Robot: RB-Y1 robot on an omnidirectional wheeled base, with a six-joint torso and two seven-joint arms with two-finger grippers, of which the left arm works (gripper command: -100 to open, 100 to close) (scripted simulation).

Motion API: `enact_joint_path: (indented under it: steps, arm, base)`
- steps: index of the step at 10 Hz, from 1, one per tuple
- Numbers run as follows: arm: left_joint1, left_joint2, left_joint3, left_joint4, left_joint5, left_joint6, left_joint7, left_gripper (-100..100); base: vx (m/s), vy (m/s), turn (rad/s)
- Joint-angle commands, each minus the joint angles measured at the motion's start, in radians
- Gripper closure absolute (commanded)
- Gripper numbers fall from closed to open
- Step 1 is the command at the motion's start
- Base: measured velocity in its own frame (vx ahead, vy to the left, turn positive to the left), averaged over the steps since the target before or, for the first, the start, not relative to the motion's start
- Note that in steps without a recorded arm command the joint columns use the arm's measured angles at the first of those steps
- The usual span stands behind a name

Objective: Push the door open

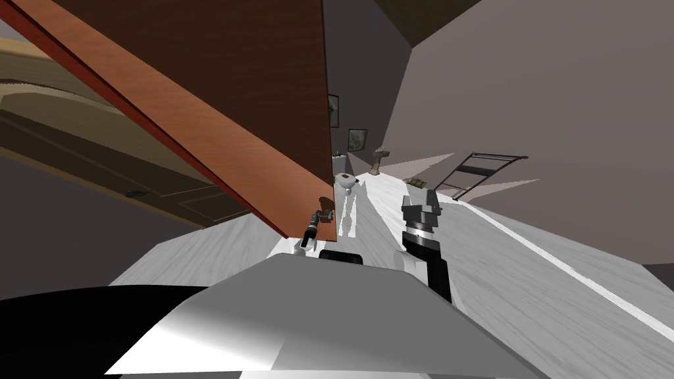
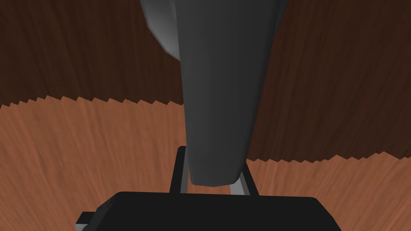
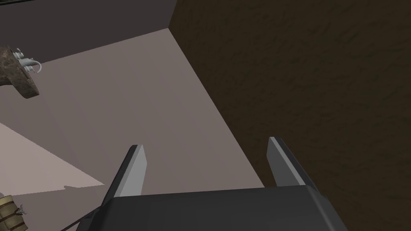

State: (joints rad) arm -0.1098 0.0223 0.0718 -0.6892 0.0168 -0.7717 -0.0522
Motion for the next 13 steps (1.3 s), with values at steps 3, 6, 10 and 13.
enact_joint_path:
  steps: [3, 6, 10, 13]
  arm:
    - [-0.004, -0.041, 0.026, -0.009, 0.012, -0.001, -0.020, 100]
    - [-0.004, -0.061, 0.036, -0.009, 0.017, -0.001, -0.027, 100]
    - [0.002, -0.054, 0.050, -0.008, 0.023, -0.009, -0.030, 100]
    - [0.004, -0.005, 0.081, -0.015, 0.040, -0.004, -0.041, 100]
  base:
    - [0.161, -0.103, 0.094]
    - [0.084, -0.102, 0.044]
    - [0.011, -0.019, 0.007]
    - [0.145, -0.080, 0.046]
